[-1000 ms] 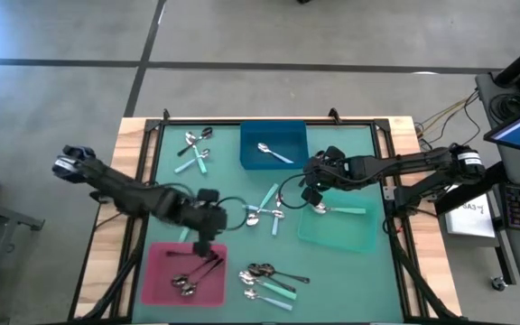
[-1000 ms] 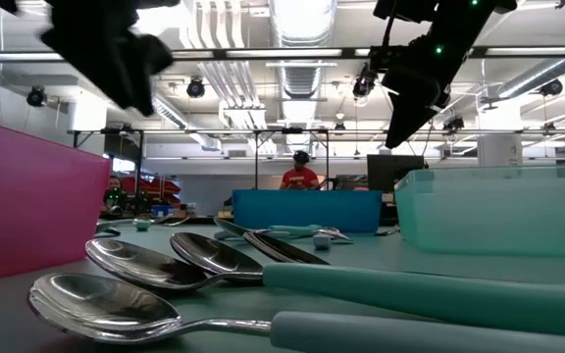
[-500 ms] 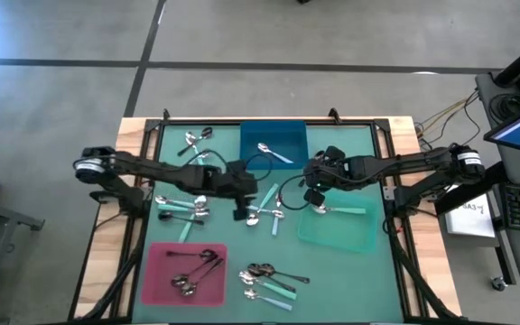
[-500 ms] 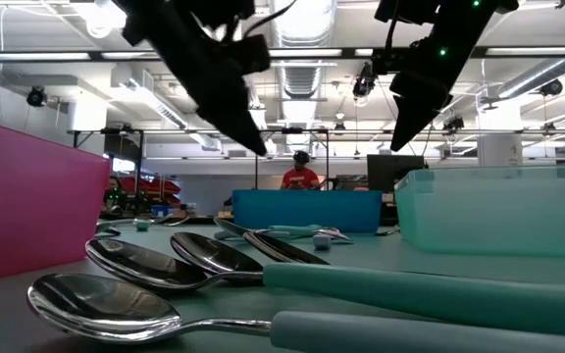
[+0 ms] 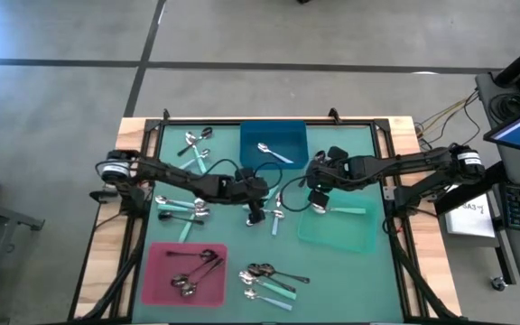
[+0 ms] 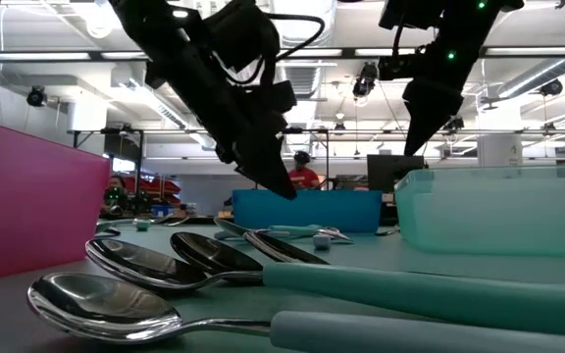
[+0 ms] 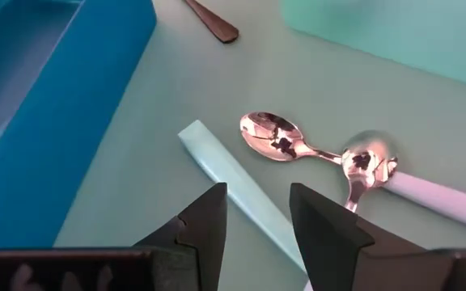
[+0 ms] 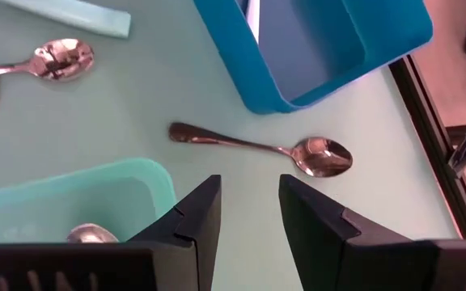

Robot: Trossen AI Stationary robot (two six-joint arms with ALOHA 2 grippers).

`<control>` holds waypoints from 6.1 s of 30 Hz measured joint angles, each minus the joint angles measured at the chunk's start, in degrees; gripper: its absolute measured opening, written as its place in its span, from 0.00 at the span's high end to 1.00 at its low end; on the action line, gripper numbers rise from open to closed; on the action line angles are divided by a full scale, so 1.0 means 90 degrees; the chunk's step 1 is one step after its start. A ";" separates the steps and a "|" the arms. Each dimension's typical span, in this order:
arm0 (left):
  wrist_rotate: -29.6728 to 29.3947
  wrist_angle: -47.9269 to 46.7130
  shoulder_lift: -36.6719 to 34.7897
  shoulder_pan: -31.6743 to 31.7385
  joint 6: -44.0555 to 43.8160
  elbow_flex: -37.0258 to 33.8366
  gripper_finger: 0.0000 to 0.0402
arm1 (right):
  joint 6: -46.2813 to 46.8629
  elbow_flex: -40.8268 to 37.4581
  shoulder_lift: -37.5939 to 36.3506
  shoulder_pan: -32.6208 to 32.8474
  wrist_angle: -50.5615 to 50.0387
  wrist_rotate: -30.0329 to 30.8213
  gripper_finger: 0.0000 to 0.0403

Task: Sort silverware by color (type)
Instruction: Put the green spoon into the green bin, then put the blue spoon into the blue bin

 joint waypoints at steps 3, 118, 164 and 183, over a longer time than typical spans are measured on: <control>-0.0002 0.0047 0.0000 0.0000 -0.0319 -0.0141 0.70 | 0.0002 0.0000 0.0000 0.0000 -0.0027 0.0005 0.71; -0.1088 0.4569 -0.1613 -0.0176 0.0181 -0.1581 0.90 | 0.0680 -0.1719 0.0340 -0.0159 0.9972 -0.0812 0.91; 0.2146 -0.1704 -0.1810 0.0002 0.1759 -0.0805 0.79 | 0.0997 0.1945 0.2062 0.0697 -0.3267 -0.2985 0.74; 0.2335 -0.1337 0.0240 0.0399 0.2883 0.0133 0.79 | 0.1255 0.1945 0.1337 0.0697 -0.3193 -0.2914 0.51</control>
